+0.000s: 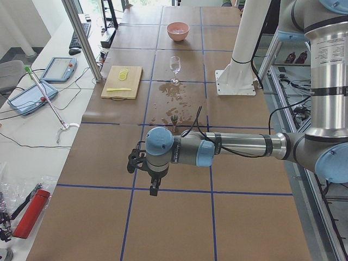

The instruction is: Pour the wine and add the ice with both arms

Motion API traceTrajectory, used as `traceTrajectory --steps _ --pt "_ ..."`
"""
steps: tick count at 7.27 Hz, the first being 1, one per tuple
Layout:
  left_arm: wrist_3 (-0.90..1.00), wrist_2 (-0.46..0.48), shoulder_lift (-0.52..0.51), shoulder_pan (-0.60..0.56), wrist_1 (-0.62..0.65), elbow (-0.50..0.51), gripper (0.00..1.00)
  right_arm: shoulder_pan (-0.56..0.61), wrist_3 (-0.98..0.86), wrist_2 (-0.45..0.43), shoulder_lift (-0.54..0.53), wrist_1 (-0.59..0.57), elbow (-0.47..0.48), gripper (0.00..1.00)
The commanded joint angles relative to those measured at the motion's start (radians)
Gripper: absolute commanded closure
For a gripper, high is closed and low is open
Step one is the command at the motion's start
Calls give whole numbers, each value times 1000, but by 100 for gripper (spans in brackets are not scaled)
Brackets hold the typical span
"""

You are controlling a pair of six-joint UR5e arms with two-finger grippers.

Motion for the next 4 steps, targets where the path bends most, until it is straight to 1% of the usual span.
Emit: traceTrajectory --steps 1,2,3,4 --pt "1 1 18 38 5 -1 0 61 -21 0 -12 -15 24 0" --pt "1 -2 41 38 4 -15 0 57 -22 -3 -7 -102 53 0" --pt "1 -2 50 38 2 -21 0 48 -22 -12 -9 -207 134 0" --pt "1 -2 55 38 -1 -24 0 47 -22 -13 -15 -218 155 0"
